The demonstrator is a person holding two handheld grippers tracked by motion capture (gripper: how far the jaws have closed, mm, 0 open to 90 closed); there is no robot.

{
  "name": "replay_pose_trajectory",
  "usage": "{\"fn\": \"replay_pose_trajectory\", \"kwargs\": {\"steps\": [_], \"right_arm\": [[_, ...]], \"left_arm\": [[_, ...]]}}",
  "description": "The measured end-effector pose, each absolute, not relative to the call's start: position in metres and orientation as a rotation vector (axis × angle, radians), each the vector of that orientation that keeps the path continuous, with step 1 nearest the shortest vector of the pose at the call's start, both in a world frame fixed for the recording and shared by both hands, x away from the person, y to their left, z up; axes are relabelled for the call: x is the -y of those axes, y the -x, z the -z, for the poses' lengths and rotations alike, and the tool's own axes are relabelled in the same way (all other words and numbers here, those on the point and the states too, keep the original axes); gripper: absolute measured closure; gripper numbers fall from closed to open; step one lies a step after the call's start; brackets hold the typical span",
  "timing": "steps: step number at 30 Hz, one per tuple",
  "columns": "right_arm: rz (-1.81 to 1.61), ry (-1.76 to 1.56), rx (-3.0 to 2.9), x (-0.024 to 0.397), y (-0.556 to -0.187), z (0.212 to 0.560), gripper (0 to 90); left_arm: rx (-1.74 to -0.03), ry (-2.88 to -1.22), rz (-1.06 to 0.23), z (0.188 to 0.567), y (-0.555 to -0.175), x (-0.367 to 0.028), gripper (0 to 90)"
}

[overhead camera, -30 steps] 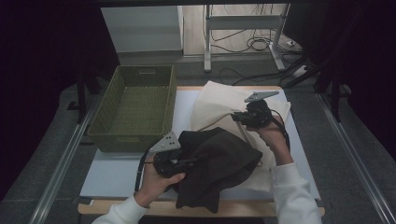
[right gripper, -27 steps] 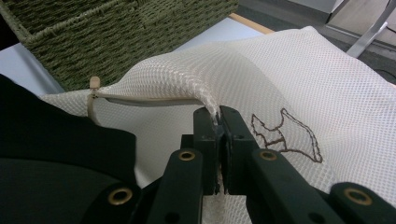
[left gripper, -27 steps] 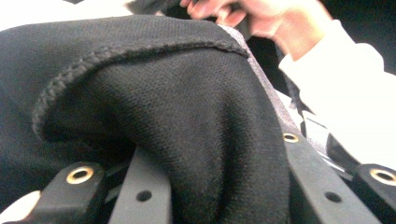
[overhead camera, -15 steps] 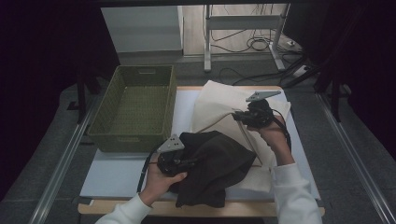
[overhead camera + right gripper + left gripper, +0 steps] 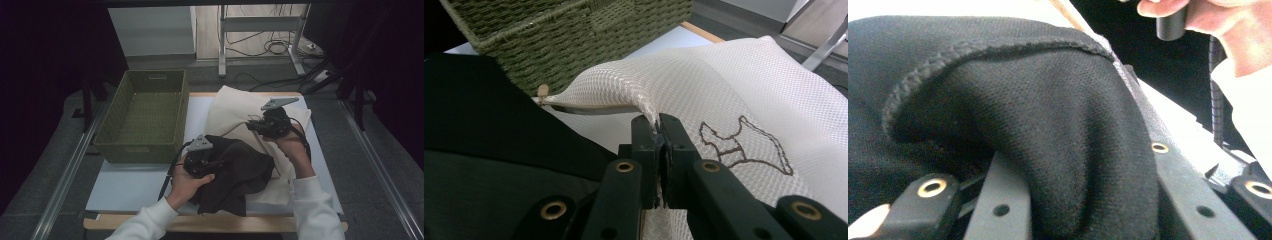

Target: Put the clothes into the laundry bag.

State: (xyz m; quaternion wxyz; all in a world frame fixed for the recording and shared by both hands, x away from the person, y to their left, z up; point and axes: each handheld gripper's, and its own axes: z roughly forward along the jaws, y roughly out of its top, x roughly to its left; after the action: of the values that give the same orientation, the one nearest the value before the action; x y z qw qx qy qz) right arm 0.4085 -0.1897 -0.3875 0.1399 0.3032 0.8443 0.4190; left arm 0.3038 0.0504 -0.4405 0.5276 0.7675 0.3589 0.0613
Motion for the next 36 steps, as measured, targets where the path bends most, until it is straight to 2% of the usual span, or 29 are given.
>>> {"fn": "replay_pose_trajectory", "kwargs": {"steps": [16,36], "right_arm": [[-1.239,-0.841,-2.443,0.185,-0.402,0.381,86.1],[-1.253,-0.825,-2.449,0.182,-0.399,0.38,86.1]], "left_arm": [[-0.855,-1.871,-0.137,0.443,-0.321,-0.021,69.8],[-0.978,-1.843,-0.172,0.46,-0.358,0.01,67.5]]}}
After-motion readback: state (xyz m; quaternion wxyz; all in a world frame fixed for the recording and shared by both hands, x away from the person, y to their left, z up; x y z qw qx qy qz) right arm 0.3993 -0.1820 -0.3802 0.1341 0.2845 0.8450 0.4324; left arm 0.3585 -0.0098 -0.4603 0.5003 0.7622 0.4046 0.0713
